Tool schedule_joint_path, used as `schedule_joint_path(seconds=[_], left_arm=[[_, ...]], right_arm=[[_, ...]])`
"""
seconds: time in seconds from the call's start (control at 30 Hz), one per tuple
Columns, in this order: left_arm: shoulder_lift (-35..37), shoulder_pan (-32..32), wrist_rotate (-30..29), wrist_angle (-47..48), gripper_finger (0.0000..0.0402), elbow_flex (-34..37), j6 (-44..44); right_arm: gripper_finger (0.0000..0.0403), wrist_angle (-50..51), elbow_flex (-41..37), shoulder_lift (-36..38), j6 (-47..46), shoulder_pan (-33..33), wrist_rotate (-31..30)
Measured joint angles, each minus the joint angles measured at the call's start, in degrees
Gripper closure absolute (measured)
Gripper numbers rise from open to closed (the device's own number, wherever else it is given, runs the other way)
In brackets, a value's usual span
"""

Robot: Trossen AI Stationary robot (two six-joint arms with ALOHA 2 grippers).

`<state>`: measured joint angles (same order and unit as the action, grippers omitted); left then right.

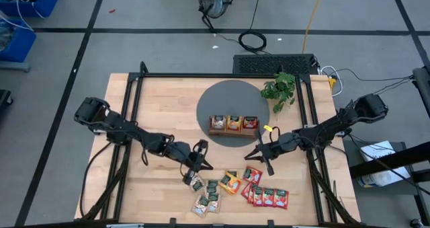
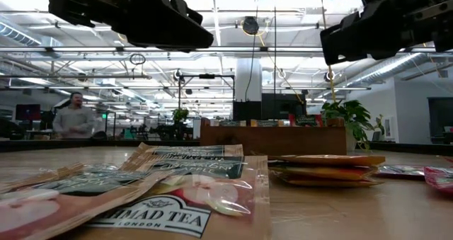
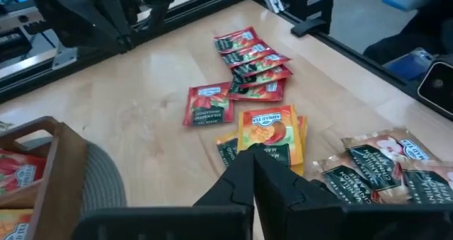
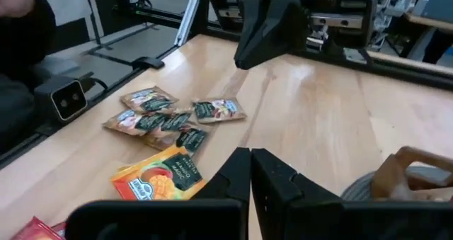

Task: Pick & Place Tea
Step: Put the red tea bag into the right section of the wooden organiser

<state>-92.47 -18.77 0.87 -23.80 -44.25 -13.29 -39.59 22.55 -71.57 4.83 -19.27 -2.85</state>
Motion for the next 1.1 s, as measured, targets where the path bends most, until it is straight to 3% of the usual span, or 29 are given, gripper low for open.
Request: schedule_joint_path(seconds=[0.13, 0.33, 0.47, 0.83, 1.1], left_arm=[[0.0, 0.4, 0.9, -0.3, 0.0387, 0.0, 0.1], [-3.8, 0.1, 10.0, -1.7, 0.0397, 0.1, -4.2], [-6.1, 0.6, 9.6, -7.0, 0.0386, -0.6, -5.3], [-6.7, 1.9, 9.0, -9.9, 0.039, -1.2, -1.1], [-6.7, 1.1, 6.3, -10.7, 0.036, -1.4, 11.1]], right_arm=[[0.0399, 0.0, 0.0, 0.0, -1.3, -0.9, 0.0], [0.0401, -0.2, 0.0, 0.0, 2.1, -3.8, -3.0], [0.0402, -0.4, 0.0, 0.0, 2.3, -4.0, -4.8], [0.0401, 1.5, 0.0, 0.0, 1.9, -4.1, -4.4], [0.0401, 6.4, 0.3, -2.3, -2.6, -6.3, -5.8]])
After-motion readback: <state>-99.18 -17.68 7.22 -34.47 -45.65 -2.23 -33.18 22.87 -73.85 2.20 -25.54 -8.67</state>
